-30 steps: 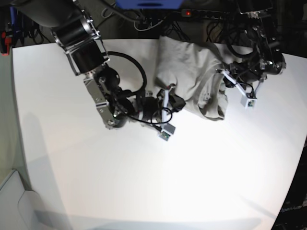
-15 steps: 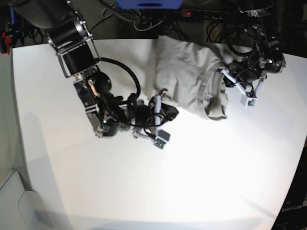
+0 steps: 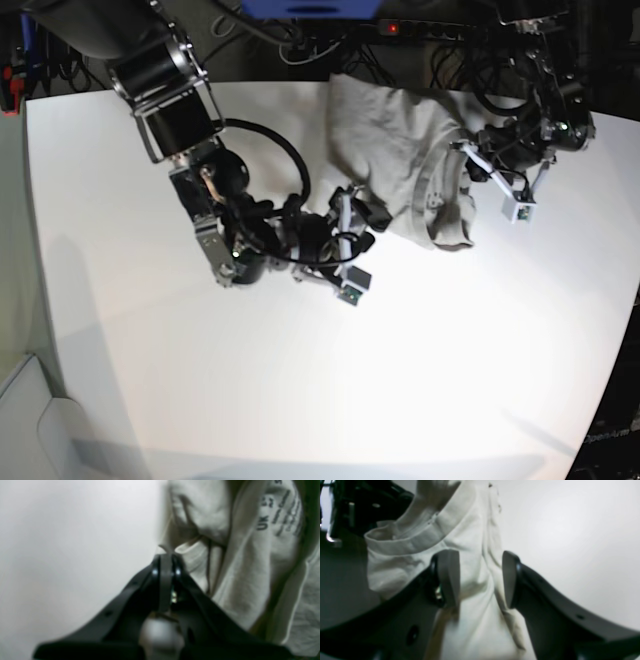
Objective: Layout the t-shirt on the table in an organized manner, then fold the t-shirt properly
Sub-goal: 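Pull the shirt edges with both grippers to flatten the bundle, then tuck the loose shirt edge under with the right gripper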
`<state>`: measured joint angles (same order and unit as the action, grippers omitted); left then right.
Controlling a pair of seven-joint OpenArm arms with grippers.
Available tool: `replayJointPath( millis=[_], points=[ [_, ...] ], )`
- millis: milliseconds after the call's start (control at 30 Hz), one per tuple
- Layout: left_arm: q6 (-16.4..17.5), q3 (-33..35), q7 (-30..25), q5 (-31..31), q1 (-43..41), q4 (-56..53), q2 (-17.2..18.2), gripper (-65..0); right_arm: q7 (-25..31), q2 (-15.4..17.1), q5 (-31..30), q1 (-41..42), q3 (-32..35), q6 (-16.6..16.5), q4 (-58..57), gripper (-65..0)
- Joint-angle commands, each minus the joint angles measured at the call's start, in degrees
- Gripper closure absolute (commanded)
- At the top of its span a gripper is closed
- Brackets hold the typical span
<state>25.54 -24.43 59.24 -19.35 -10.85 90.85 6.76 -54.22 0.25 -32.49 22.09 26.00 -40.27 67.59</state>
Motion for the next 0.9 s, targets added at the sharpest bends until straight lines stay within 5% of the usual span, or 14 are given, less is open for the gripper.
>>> replayJointPath(
  millis=[0, 167, 400, 867],
  points=[
    [0.26, 0.12, 3.39, 1.90, -0.88, -0.17, -0.04, -0.3, 1.07, -0.91, -1.31, 1.34, -0.02, 0.27, -0.12, -28.2],
    [0.26, 0.12, 3.31, 1.82, -0.88, -0.17, -0.13, -0.3, 1.34, -1.09, -1.31, 1.43, -0.02, 0.27, -1.53, -25.8],
    [0.26, 0.12, 3.31, 1.73, -0.88, -0.17, -0.13, -0.3, 3.80, -1.09, -1.31, 1.25, 2.53, 0.27, -3.02, 0.0],
    [0.35, 0.12, 3.31, 1.55, -1.59, -0.17, -0.13, -0.3, 4.50, 0.58, -1.49, 3.63, 3.58, 0.27, -3.55, -0.1]
  ],
)
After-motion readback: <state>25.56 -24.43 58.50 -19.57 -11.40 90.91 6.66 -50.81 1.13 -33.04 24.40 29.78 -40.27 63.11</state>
